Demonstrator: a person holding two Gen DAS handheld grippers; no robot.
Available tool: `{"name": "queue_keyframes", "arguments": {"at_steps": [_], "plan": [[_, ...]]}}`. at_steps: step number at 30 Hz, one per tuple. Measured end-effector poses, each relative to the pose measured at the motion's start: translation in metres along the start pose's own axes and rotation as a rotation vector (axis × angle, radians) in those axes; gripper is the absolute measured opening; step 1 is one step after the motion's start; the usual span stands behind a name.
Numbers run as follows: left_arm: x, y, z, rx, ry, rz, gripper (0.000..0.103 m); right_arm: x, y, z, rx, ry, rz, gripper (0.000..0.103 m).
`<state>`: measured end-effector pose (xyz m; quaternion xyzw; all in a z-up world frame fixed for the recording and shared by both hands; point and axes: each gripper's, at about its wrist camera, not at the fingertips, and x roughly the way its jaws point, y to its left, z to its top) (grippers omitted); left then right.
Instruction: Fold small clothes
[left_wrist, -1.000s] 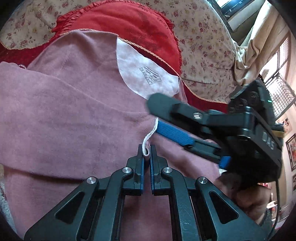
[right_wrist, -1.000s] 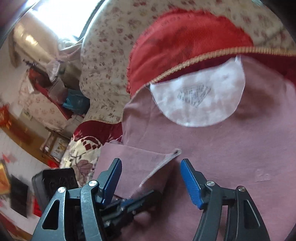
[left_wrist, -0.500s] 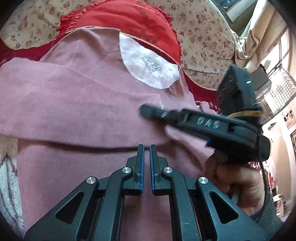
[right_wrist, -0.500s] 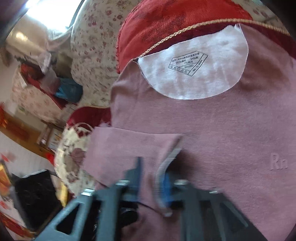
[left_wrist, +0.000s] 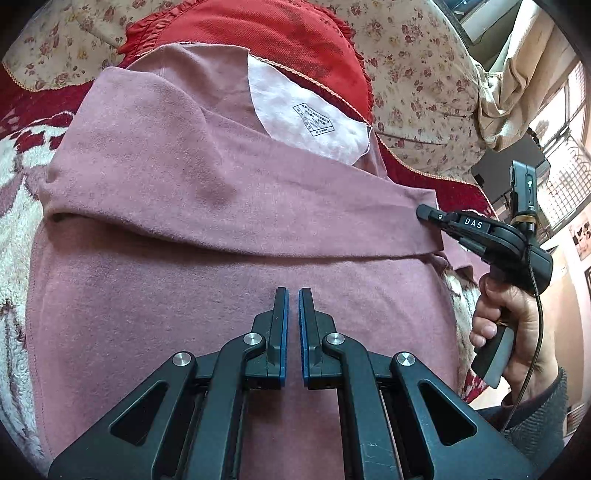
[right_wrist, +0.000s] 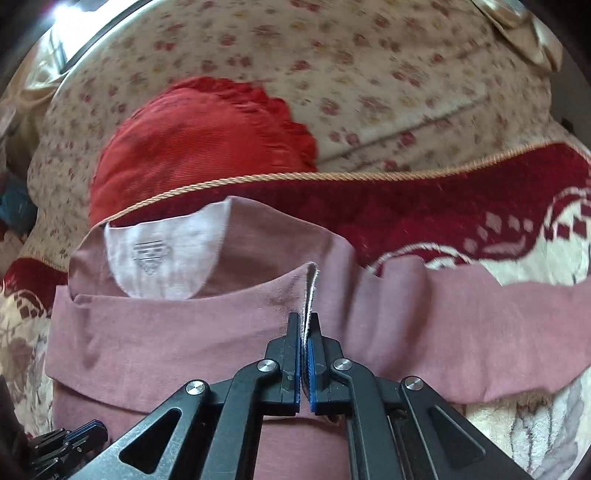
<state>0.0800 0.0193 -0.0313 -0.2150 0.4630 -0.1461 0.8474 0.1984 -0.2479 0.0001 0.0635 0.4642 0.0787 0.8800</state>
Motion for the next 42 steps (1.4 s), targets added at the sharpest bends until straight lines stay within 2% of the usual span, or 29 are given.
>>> {"name": "queue_keyframes", "arguments": {"at_steps": [6, 9, 10, 12, 14, 15, 19, 22, 23, 25, 26, 28, 29, 32, 36, 37, 39, 42], "plan": [[-0.001, -0.001, 0.001, 0.000, -0.011, 0.007, 0.003, 0.010, -0.014, 0.001, 0.082, 0.024, 0.051, 0.002], [-0.021, -0.002, 0.010, 0.016, -0.105, 0.018, 0.003, 0.014, -0.018, 0.000, 0.110, 0.033, 0.058, 0.002], [-0.036, 0.001, 0.019, 0.012, -0.176, 0.024, 0.003, 0.017, -0.019, -0.002, 0.129, 0.040, 0.065, 0.002], [-0.057, 0.012, 0.033, -0.021, -0.270, 0.049, 0.003, 0.020, -0.023, -0.005, 0.157, 0.055, 0.072, 0.002], [-0.069, 0.029, 0.055, -0.072, -0.316, 0.100, 0.003, 0.019, -0.026, -0.006, 0.177, 0.051, 0.050, 0.002], [-0.069, 0.039, 0.067, -0.095, -0.311, 0.131, 0.003, 0.017, -0.028, -0.005, 0.182, 0.042, 0.034, 0.002], [-0.036, 0.065, 0.103, -0.138, -0.196, 0.192, 0.003, -0.004, -0.028, -0.002, 0.178, -0.035, -0.036, 0.002], [-0.009, 0.077, 0.114, -0.149, -0.126, 0.258, 0.003, -0.015, -0.017, -0.001, 0.107, -0.074, -0.017, 0.002], [-0.003, 0.082, 0.111, -0.166, -0.117, 0.279, 0.007, -0.016, -0.011, -0.002, 0.070, -0.078, 0.000, 0.002], [-0.002, 0.091, 0.108, -0.201, -0.130, 0.279, 0.010, -0.009, 0.004, -0.005, -0.019, -0.047, 0.062, 0.002], [-0.003, 0.092, 0.106, -0.202, -0.135, 0.284, 0.011, -0.002, 0.007, -0.007, -0.043, -0.019, 0.063, 0.002], [-0.004, 0.091, 0.103, -0.198, -0.139, 0.293, 0.013, 0.021, 0.005, -0.015, -0.050, 0.102, 0.000, 0.002], [-0.005, 0.091, 0.101, -0.202, -0.143, 0.295, 0.014, 0.021, 0.000, -0.016, -0.022, 0.080, 0.018, 0.001], [-0.008, 0.095, 0.099, -0.250, -0.152, 0.273, 0.016, 0.014, 0.003, -0.010, -0.015, 0.055, -0.019, 0.002], [-0.008, 0.090, 0.099, -0.241, -0.159, 0.289, 0.016, 0.008, 0.022, 0.003, -0.118, -0.046, -0.058, 0.003], [-0.008, 0.089, 0.099, -0.231, -0.162, 0.296, 0.016, 0.014, 0.025, 0.005, -0.133, -0.042, -0.071, 0.003], [-0.007, 0.089, 0.099, -0.231, -0.164, 0.297, 0.017, 0.035, 0.019, 0.005, -0.113, 0.046, -0.096, 0.005], [-0.010, 0.089, 0.098, -0.241, -0.175, 0.294, 0.017, 0.037, 0.017, 0.002, -0.095, 0.043, -0.082, 0.006]]}}
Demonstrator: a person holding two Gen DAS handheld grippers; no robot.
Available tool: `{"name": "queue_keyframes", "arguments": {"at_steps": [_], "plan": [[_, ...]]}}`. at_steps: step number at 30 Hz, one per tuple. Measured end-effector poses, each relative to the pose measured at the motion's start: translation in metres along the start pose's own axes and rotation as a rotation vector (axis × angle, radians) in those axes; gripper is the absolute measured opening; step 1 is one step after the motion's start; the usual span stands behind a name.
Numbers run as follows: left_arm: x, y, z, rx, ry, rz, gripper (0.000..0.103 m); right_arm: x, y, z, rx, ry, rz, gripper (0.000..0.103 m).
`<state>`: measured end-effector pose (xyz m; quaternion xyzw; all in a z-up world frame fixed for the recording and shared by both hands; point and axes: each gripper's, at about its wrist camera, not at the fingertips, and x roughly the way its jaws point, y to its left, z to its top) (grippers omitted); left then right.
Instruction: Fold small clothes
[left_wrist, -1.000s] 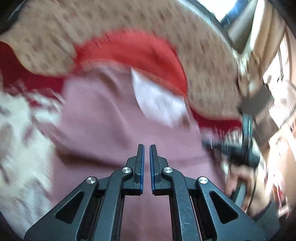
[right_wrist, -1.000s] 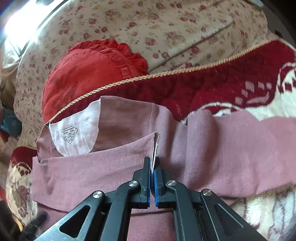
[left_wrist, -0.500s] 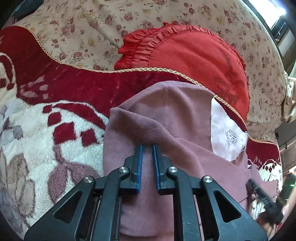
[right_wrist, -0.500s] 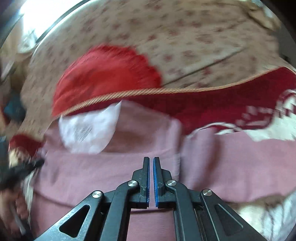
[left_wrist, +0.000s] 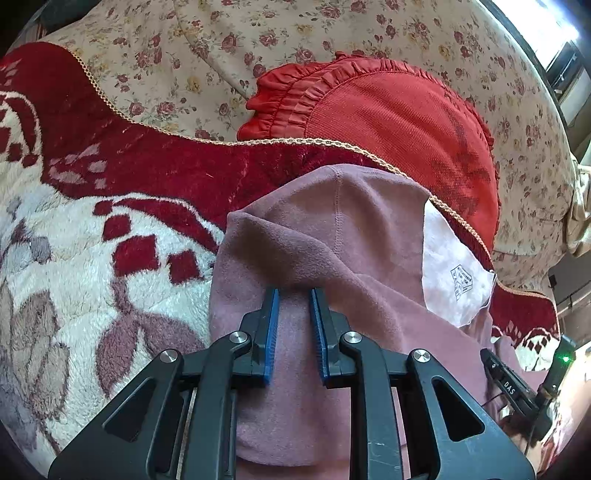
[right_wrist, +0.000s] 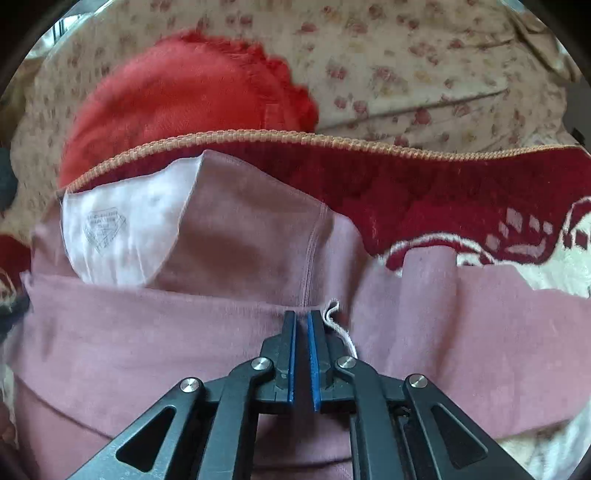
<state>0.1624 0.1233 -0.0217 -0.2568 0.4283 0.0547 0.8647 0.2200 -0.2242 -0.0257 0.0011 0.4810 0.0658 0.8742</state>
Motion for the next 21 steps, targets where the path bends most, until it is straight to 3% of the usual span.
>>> {"name": "queue_keyframes", "arguments": {"at_steps": [2, 4, 6, 8, 9, 10, 11, 13, 19, 21], "plan": [[-0.014, -0.005, -0.003, 0.004, -0.054, -0.011, 0.018, -0.012, -0.005, 0.003, 0.031, 0.006, 0.020, 0.006], [-0.025, -0.017, -0.009, 0.056, -0.093, -0.046, 0.018, -0.041, -0.018, 0.001, 0.087, -0.069, 0.030, 0.006], [-0.030, -0.036, -0.017, 0.132, -0.111, -0.083, 0.020, -0.070, -0.033, 0.000, 0.081, -0.157, -0.048, 0.008], [-0.029, -0.056, -0.025, 0.220, -0.099, -0.132, 0.025, -0.102, -0.059, -0.005, 0.074, -0.244, -0.196, 0.017], [-0.028, -0.063, -0.029, 0.240, -0.088, -0.153, 0.025, -0.119, -0.079, -0.010, 0.089, -0.288, -0.260, 0.027], [-0.024, -0.071, -0.034, 0.268, -0.058, -0.186, 0.025, -0.129, -0.097, -0.015, 0.111, -0.321, -0.302, 0.039], [-0.021, -0.075, -0.036, 0.284, -0.032, -0.203, 0.027, -0.140, -0.117, -0.022, 0.137, -0.350, -0.337, 0.043], [-0.013, -0.082, -0.042, 0.308, 0.029, -0.237, 0.027, -0.162, -0.164, -0.039, 0.212, -0.397, -0.395, 0.045], [-0.004, -0.087, -0.046, 0.312, 0.067, -0.242, 0.027, -0.183, -0.280, -0.083, 0.443, -0.405, -0.382, 0.045], [0.000, -0.083, -0.044, 0.280, 0.075, -0.229, 0.036, -0.181, -0.304, -0.093, 0.494, -0.391, -0.368, 0.045]]}}
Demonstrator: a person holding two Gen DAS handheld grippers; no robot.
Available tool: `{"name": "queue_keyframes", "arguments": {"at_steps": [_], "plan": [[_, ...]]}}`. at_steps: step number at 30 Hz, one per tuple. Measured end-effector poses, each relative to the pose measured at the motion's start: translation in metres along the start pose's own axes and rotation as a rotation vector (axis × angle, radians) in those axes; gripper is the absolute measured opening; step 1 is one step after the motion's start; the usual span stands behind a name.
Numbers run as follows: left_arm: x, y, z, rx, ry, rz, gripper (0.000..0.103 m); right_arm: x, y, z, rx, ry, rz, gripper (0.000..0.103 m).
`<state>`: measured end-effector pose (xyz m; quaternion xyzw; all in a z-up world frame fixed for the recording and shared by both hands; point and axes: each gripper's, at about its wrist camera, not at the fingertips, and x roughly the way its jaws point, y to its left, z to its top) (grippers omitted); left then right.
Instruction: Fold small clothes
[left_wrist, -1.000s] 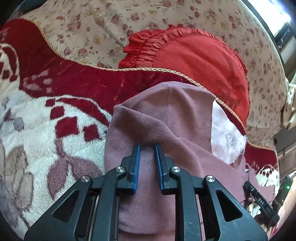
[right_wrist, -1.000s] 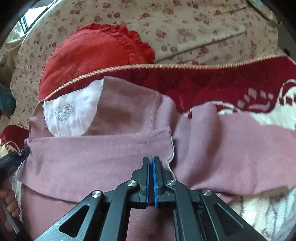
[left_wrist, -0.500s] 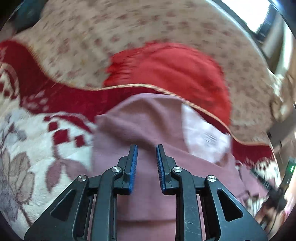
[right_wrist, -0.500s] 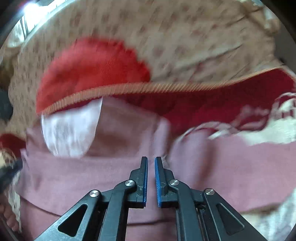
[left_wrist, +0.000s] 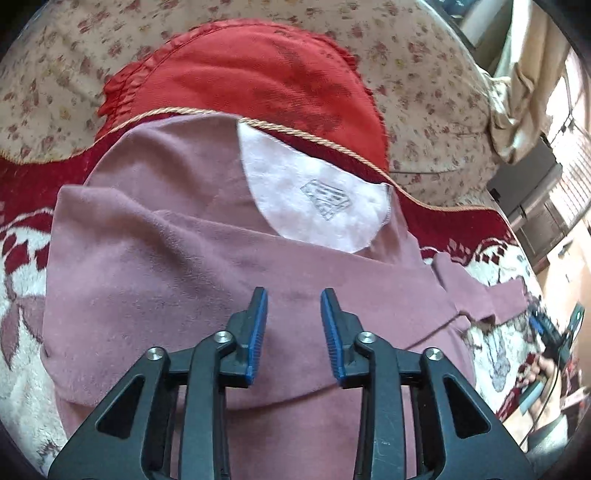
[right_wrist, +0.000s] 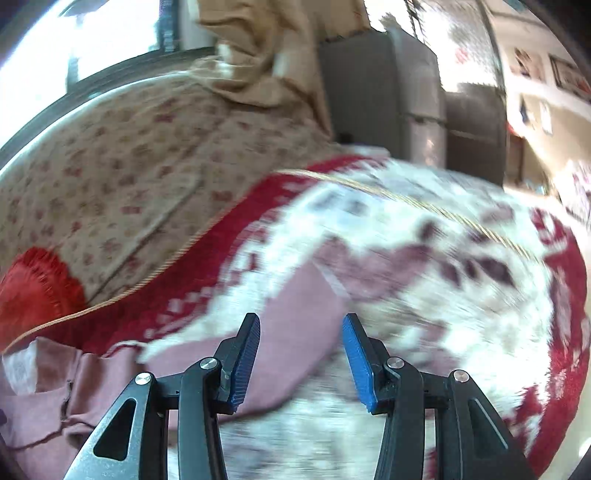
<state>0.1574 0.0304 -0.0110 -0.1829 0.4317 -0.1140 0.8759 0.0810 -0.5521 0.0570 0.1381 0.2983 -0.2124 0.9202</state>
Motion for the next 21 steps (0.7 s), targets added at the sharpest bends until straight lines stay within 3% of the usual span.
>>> {"name": "queue_keyframes", "arguments": {"at_steps": [5, 9, 14, 16, 19, 21], "plan": [[0.012, 0.015, -0.002, -0.097, 0.038, -0.010, 0.040, 0.009, -0.020, -0.002, 0.032, -0.014, 0.078, 0.045], [0.011, 0.013, -0.003, -0.089, 0.034, -0.005, 0.040, 0.025, -0.010, 0.002, 0.005, -0.017, 0.103, 0.041], [0.012, 0.011, -0.002, -0.082, 0.030, 0.000, 0.040, 0.040, -0.004, 0.004, 0.021, 0.030, 0.165, 0.023], [0.012, 0.011, -0.002, -0.088, 0.029, -0.004, 0.040, 0.041, 0.000, 0.002, 0.035, 0.039, 0.148, 0.008], [0.010, 0.010, -0.001, -0.090, 0.022, -0.021, 0.040, 0.031, 0.013, 0.006, 0.061, 0.021, 0.167, 0.004], [0.008, 0.009, -0.001, -0.090, 0.017, -0.040, 0.040, 0.023, 0.037, 0.008, 0.064, 0.014, 0.260, 0.003]]}}
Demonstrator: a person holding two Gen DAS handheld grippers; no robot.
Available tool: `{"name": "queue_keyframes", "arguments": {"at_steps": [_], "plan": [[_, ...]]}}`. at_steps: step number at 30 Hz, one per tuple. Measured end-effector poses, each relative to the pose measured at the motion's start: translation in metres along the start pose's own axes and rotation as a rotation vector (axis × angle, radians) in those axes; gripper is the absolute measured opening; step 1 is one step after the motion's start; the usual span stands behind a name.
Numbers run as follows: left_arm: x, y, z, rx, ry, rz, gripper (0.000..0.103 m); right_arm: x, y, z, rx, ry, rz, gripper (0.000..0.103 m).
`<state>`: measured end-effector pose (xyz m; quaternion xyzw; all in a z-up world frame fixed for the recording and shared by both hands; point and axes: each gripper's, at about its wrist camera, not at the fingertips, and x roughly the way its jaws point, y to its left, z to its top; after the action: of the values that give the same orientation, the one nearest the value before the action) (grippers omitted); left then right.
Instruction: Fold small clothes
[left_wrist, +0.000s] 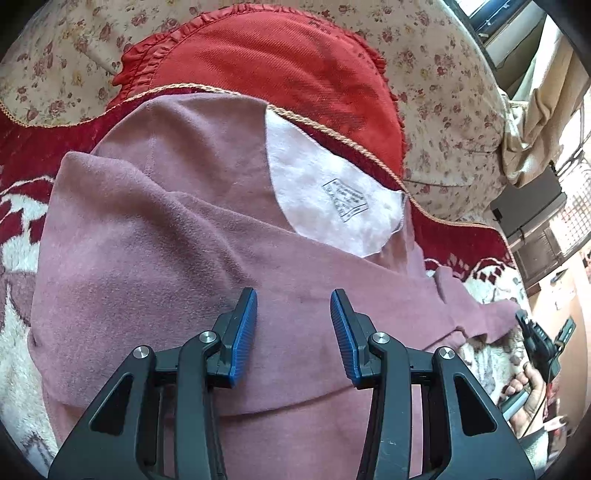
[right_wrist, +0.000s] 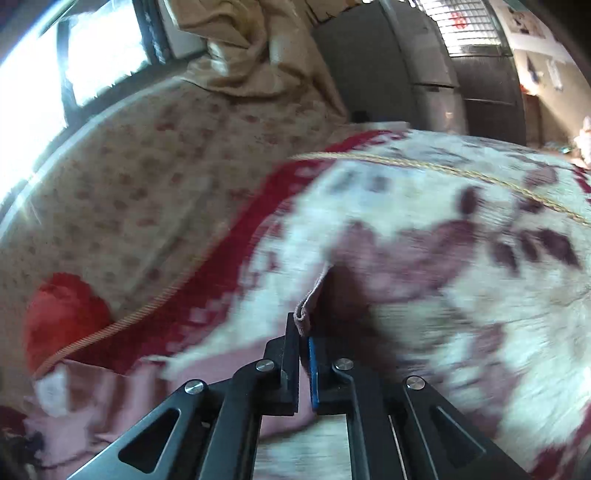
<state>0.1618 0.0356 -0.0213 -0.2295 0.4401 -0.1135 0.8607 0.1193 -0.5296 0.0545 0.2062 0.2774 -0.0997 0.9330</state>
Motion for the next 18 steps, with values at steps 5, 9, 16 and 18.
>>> {"name": "queue_keyframes", "arguments": {"at_steps": [5, 9, 16, 18], "plan": [[-0.005, -0.007, 0.000, 0.005, -0.002, -0.093, 0.046, 0.007, 0.113, -0.023, -0.102, 0.047, 0.258, 0.003], [-0.006, -0.012, 0.002, -0.009, 0.014, -0.211, 0.049, 0.016, 0.212, -0.068, -0.257, 0.124, 0.427, 0.003], [0.008, -0.006, 0.004, -0.121, 0.120, -0.348, 0.059, 0.035, 0.314, -0.177, -0.501, 0.346, 0.569, 0.003], [0.015, -0.005, 0.003, -0.151, 0.158, -0.353, 0.059, 0.032, 0.322, -0.193, -0.540, 0.368, 0.583, 0.003]]}}
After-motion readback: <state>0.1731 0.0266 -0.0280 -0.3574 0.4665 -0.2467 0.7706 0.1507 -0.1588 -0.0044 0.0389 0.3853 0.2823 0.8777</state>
